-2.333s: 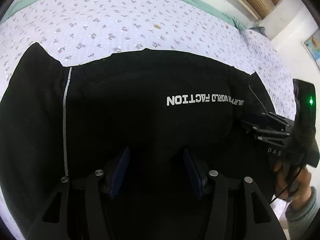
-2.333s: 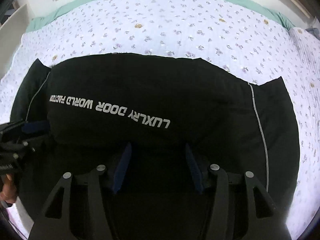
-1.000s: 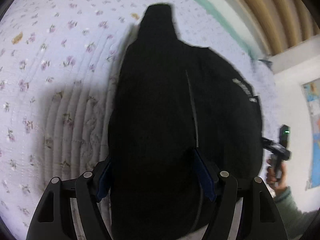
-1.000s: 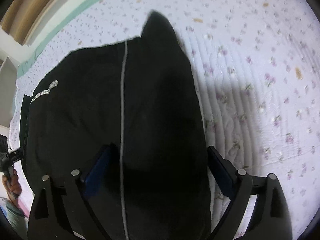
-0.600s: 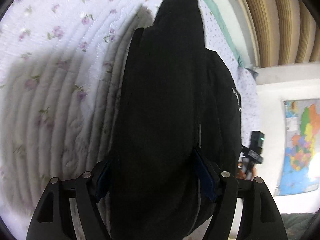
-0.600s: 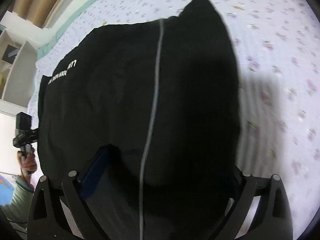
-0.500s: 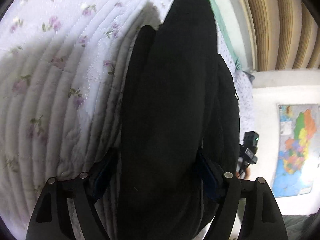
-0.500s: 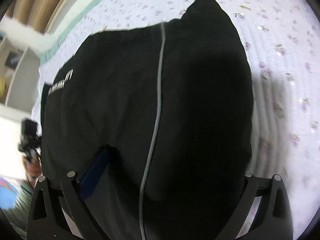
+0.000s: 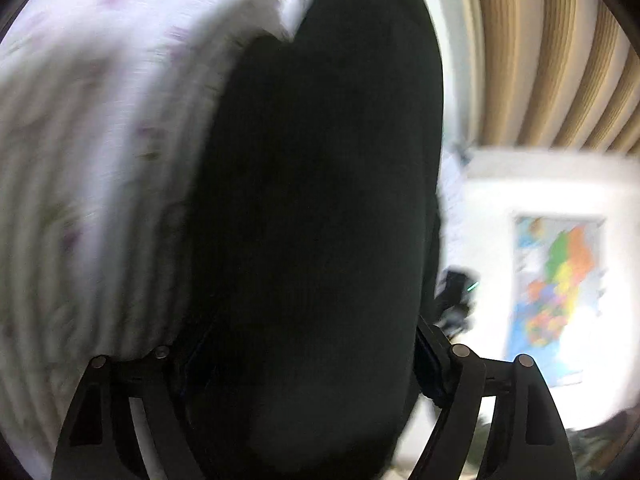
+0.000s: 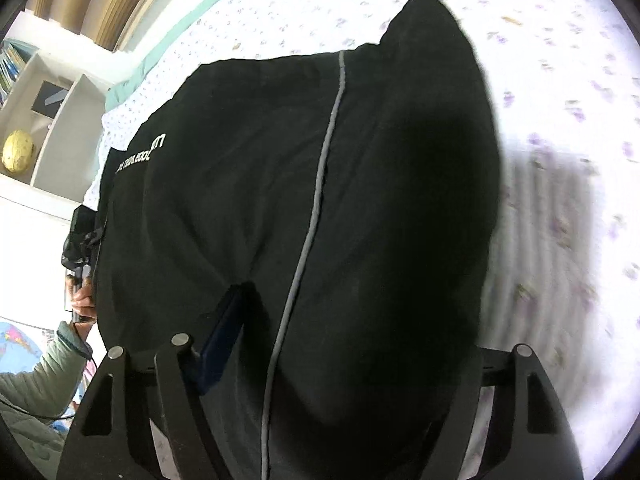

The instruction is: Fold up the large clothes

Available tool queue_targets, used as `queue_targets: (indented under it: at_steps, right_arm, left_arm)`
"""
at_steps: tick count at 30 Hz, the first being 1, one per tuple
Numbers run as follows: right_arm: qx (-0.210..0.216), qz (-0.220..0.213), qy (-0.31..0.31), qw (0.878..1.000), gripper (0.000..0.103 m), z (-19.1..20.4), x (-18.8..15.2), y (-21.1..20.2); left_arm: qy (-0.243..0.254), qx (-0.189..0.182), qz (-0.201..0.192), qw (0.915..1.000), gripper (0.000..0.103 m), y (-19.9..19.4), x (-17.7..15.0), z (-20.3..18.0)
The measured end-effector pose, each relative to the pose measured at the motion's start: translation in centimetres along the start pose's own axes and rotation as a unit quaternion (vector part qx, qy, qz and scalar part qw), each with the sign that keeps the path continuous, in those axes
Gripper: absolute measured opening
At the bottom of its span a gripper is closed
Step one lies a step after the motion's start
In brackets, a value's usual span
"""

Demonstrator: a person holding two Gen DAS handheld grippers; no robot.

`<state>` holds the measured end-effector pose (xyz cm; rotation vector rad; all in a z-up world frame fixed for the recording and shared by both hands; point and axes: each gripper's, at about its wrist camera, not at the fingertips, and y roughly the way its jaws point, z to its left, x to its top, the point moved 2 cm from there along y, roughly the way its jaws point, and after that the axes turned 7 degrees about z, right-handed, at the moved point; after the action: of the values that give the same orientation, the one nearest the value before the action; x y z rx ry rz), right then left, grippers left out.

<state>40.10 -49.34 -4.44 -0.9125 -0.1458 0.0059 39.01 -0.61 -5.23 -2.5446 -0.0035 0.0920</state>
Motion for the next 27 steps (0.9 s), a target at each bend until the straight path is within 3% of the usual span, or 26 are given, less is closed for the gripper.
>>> queue_targets:
  at_steps: [2, 4, 6, 8, 9, 13, 17, 21, 27]
  right_arm:
    - [0.018, 0.001, 0.011, 1.0, 0.087, -0.5, 0.6, 0.5]
    - [0.019, -0.007, 0.017, 1.0, 0.087, -0.3, 0.7, 0.2]
    - [0.003, -0.021, 0.009, 1.0, 0.073, 0.4, -0.1, -0.5]
    - [-0.014, -0.041, 0.002, 0.999, 0.055, 1.9, -0.7, -2.1]
    - [-0.019, -0.054, -0.002, 0.998, 0.044, 2.9, -0.9, -3.0]
    - [-0.027, -0.085, -0.029, 0.996, 0.034, 6.4, -2.7, -6.6]
    - [-0.05, -0.101, -0.088, 0.99, 0.032, 12.9, -6.7, -9.7]
    - [-0.056, -0.122, -0.117, 0.984, 0.032, 18.2, -11.4, -12.3]
    - [-0.059, -0.126, -0.116, 0.984, 0.032, 21.9, -18.0, -15.1]
  left_arm:
    - [0.004, 0.023, 0.004, 0.9997, 0.083, 0.4, 0.1, -0.6]
    - [-0.004, 0.028, -0.011, 0.9995, 0.073, -0.1, -0.3, -0.8]
    - [0.018, 0.035, -0.032, 0.9987, 0.049, -1.0, -1.6, -2.0]
    - [0.038, 0.039, -0.051, 0.9972, 0.043, -2.0, -3.0, -4.0]
    - [0.05, 0.038, -0.059, 0.9963, 0.042, -2.5, -3.8, -5.2]
    - [0.099, 0.004, -0.085, 0.9914, 0.041, -4.3, -7.4, -10.6]
    - [0.143, -0.003, -0.105, 0.9841, 0.041, -6.8, -12.2, -14.8]
    - [0.152, -0.025, -0.126, 0.9801, 0.041, -9.7, -17.8, -17.0]
    - [0.151, -0.037, -0.13, 0.9793, 0.042, -11.3, -26.0, -17.6]
